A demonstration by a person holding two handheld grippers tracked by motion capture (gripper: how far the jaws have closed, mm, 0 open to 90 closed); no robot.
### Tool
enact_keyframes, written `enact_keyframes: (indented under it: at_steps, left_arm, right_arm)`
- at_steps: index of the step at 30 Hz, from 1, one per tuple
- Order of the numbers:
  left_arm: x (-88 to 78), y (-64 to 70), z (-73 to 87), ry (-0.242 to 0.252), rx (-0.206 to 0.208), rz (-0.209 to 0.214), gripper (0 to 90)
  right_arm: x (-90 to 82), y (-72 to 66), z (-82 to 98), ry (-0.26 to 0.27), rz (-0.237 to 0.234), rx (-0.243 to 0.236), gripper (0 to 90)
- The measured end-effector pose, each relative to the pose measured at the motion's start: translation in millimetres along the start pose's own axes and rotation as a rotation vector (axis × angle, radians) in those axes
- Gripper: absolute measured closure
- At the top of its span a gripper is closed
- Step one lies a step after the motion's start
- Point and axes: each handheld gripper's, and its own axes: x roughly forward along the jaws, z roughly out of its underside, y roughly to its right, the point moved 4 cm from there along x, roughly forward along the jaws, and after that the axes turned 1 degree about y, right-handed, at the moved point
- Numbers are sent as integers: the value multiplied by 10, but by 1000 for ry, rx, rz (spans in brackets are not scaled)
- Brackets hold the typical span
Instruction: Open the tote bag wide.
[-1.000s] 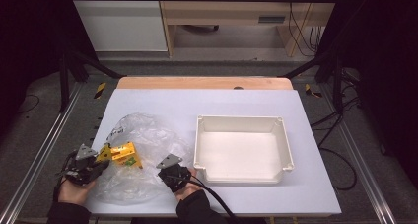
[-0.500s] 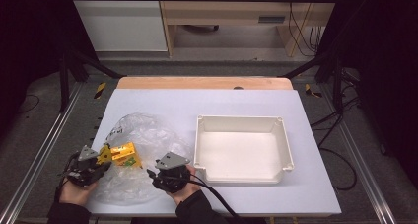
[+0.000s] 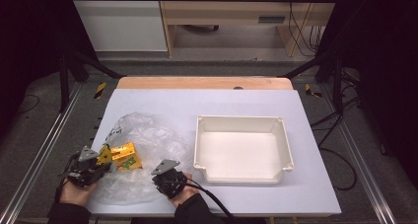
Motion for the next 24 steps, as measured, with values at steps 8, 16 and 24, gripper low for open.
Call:
enact_keyframes:
  at_steps: [8,16,24]
  left_arm:
    - [-20,39,-2,27,13,11,891]
    - [-201,50,-68,167,-20,1,573]
    - [-466,44,-138,308,-56,11,441]
  right_arm:
    - [-45,95,87,5,16,41,795]
    - [-113,78,43,73,3,27,649]
    - [-292,123,-67,187,-9,46,481]
